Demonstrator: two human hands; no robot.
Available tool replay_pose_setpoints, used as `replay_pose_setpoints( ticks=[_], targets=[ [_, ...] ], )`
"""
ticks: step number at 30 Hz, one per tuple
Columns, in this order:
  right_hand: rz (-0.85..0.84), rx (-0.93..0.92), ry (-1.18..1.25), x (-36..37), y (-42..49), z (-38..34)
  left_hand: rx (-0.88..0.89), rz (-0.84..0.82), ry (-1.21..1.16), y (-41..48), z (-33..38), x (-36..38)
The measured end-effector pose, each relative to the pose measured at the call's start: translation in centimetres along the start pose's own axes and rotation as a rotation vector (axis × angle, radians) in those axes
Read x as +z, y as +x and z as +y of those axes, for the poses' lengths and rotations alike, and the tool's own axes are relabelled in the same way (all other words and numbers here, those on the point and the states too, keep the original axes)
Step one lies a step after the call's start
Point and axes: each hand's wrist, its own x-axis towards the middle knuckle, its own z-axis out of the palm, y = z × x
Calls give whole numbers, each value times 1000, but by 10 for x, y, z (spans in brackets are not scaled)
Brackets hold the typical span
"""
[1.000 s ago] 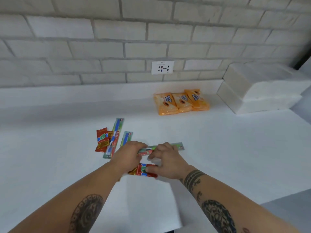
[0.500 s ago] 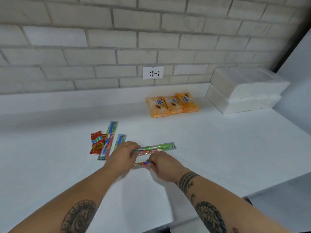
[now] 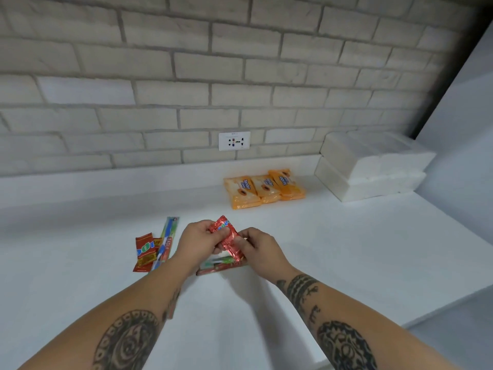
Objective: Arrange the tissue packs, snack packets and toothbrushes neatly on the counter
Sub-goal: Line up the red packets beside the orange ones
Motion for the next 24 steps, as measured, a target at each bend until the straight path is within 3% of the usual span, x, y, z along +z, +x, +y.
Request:
replay_pose_setpoints(
  ticks=[5, 10, 16, 20, 24],
  targets=[
    [21, 44, 87, -1, 11, -10, -20, -60, -152, 7, 10, -9],
    [50, 55, 158, 2, 22, -21, -151, -79, -403, 9, 10, -12],
    [225, -52, -175, 14, 38, -21, -257, 81, -417, 26, -3, -10],
    [102, -252, -377, 31, 47, -8, -307, -23, -446, 33, -9, -11],
    [-74, -340, -337, 34, 62, 2, -332, 74, -324, 50, -20, -13]
  ],
)
